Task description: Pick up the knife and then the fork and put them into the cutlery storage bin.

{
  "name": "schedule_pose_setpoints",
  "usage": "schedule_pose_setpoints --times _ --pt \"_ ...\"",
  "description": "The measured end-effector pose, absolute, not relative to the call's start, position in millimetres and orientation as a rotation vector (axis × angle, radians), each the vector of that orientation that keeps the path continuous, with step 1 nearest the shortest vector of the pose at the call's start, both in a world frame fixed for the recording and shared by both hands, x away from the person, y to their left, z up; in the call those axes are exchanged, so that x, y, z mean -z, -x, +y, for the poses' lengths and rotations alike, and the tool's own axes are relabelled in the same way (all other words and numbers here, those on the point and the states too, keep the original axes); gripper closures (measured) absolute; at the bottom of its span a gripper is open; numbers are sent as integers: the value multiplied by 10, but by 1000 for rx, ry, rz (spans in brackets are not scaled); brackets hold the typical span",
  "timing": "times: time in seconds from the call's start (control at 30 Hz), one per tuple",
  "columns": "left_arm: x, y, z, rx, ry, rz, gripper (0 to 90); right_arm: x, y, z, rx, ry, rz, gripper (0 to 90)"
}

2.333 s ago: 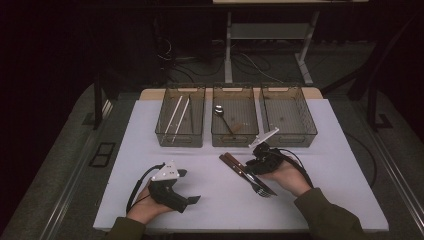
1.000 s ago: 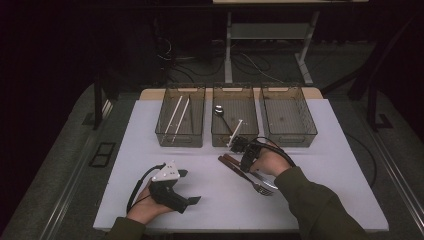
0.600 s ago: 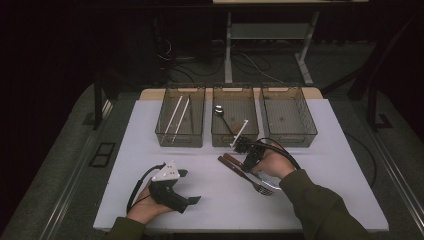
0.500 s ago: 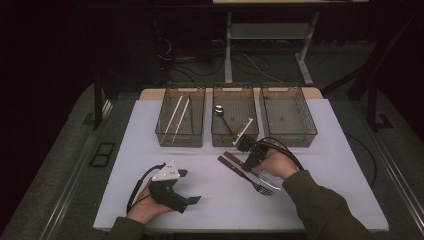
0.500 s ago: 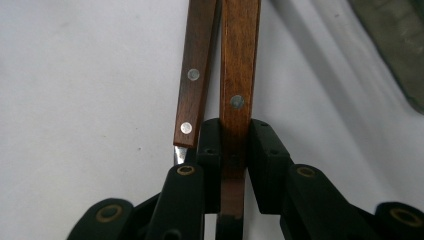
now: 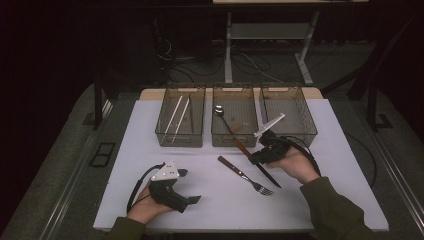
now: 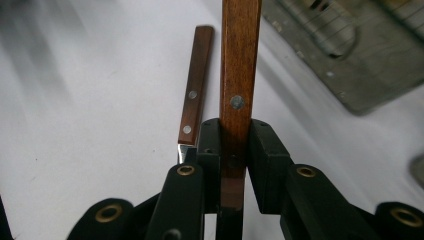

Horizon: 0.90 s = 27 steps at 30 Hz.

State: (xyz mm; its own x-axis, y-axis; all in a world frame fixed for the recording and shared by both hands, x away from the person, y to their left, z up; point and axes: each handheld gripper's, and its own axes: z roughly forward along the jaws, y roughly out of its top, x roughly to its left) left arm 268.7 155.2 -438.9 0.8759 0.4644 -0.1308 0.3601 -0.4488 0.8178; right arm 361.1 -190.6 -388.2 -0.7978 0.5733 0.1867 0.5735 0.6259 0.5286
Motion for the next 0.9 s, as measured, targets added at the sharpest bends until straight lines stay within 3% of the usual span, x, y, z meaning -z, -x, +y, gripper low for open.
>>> schedule_pose_setpoints --times 0.9 --pt "4409 -2730 1624 -125 -2032 630 0 3543 -3521 -2695 1555 1184 -2666 769"
